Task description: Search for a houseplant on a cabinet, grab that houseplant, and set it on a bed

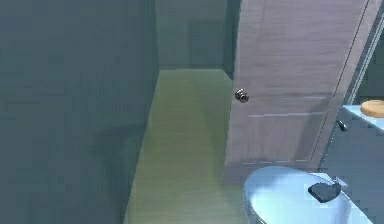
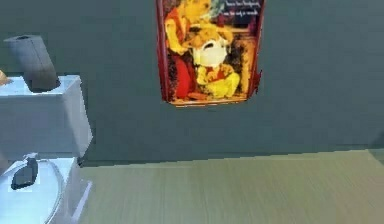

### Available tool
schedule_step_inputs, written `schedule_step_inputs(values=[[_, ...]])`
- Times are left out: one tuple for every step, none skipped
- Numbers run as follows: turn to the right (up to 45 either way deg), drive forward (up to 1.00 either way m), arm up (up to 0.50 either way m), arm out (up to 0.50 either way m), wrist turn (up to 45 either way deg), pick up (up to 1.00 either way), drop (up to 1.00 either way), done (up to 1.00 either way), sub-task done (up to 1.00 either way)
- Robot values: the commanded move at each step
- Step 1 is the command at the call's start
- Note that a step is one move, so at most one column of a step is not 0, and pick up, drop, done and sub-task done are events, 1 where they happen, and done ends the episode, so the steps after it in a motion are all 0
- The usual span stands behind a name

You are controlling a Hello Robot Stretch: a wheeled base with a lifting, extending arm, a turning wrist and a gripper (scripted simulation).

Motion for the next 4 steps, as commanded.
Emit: schedule_step_inputs(values=[[0.0, 1.0, 0.0, 0.0, 0.0, 0.0, 0.0, 0.0, 0.0], [0.0, 0.65, 0.0, 0.0, 0.0, 0.0, 0.0, 0.0, 0.0], [-15.0, 0.0, 0.0, 0.0, 0.0, 0.0, 0.0, 0.0, 0.0], [0.0, 0.15, 0.0, 0.0, 0.0, 0.0, 0.0, 0.0, 0.0]])
